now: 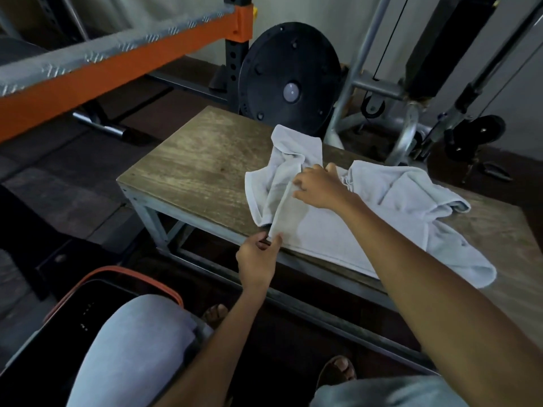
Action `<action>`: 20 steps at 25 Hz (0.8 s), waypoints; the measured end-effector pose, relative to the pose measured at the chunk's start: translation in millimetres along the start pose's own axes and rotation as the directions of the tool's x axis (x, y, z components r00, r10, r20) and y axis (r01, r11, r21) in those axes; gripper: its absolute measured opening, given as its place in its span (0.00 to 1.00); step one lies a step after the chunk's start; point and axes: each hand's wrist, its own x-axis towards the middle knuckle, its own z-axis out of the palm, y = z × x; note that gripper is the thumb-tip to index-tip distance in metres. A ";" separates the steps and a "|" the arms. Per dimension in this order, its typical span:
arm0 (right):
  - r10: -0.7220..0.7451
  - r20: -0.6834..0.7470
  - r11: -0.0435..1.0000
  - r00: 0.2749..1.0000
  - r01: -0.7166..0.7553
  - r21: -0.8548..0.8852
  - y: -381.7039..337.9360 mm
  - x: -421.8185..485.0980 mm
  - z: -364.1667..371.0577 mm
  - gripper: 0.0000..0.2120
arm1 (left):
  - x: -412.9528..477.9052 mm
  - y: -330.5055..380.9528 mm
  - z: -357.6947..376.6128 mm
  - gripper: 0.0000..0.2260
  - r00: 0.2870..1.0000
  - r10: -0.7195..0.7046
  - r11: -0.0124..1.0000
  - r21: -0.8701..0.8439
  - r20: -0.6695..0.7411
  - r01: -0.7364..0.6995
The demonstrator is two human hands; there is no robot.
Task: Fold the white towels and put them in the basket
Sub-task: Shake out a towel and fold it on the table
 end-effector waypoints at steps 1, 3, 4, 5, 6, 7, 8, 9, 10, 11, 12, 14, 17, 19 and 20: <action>0.017 0.001 0.998 1.000 -0.017 0.054 0.5 1.1 1.3 0.13 | 2.4 2.5 1.1 0.14 1.000 -0.011 1.000 0.005 0.013 0.011; 0.058 -0.003 0.984 0.998 -0.056 0.166 2.4 2.1 3.2 0.12 | 7.0 6.5 1.4 0.11 0.998 -0.048 0.999 -0.020 0.036 0.049; 0.069 0.008 0.978 0.998 -0.069 0.195 2.9 2.9 4.2 0.12 | 8.6 7.7 0.9 0.10 0.997 -0.065 0.997 -0.034 0.052 0.067; 0.072 0.026 0.975 0.997 -0.076 0.207 2.5 3.6 5.1 0.12 | 9.5 8.3 0.3 0.08 0.994 -0.078 0.996 -0.044 0.072 0.081; 0.069 0.043 0.973 0.997 -0.077 0.218 1.3 4.5 5.6 0.11 | 9.7 8.5 -0.8 0.07 0.993 -0.082 0.995 -0.049 0.091 0.086; 0.064 0.052 0.969 0.997 -0.075 0.237 -0.6 4.8 5.7 0.10 | 9.3 7.2 -1.5 0.06 0.991 -0.079 0.995 -0.049 0.105 0.084; 0.062 0.054 0.961 0.997 -0.074 0.266 -1.9 4.8 4.6 0.09 | 7.6 6.2 -2.5 0.07 0.991 -0.072 0.996 -0.044 0.117 0.078; 0.062 0.057 0.950 0.996 -0.076 0.303 -2.1 4.5 2.3 0.07 | 5.1 5.1 -3.2 0.07 0.991 -0.057 0.997 -0.036 0.123 0.062; 0.065 0.066 0.933 0.996 -0.084 0.350 -0.5 3.0 -1.7 0.06 | 2.0 4.9 -4.0 0.07 0.992 -0.036 0.999 -0.031 0.124 0.040; 0.067 0.080 0.906 0.995 -0.095 0.412 3.0 -0.9 -7.1 0.06 | -1.8 5.9 -4.5 0.07 0.993 -0.009 0.999 -0.033 0.121 0.013; 0.073 0.096 0.863 0.993 -0.111 0.493 9.2 -6.9 -13.6 0.05 | -6.0 9.1 -4.1 0.07 0.993 0.028 0.999 -0.038 0.118 -0.023; 0.091 0.123 0.734 0.988 -0.150 0.662 21.6 -23.6 -28.8 0.03 | -16.0 19.7 -1.6 0.06 0.986 0.119 0.992 -0.063 0.118 -0.112; 0.178 0.151 0.535 0.973 -0.224 0.814 47.7 -57.6 -43.7 0.01 | -35.5 38.3 11.6 0.08 0.952 0.278 0.954 -0.155 0.130 -0.258; 0.227 0.169 0.389 0.959 -0.248 0.887 68.3 -78.5 -46.1 0.02 | -48.8 43.7 24.9 0.10 0.911 0.387 0.918 -0.155 0.143 -0.365; 0.261 0.194 0.312 0.945 -0.273 0.910 79.5 -88.0 -45.5 0.04 | -54.1 43.9 33.8 0.11 0.883 0.444 0.895 -0.133 0.155 -0.427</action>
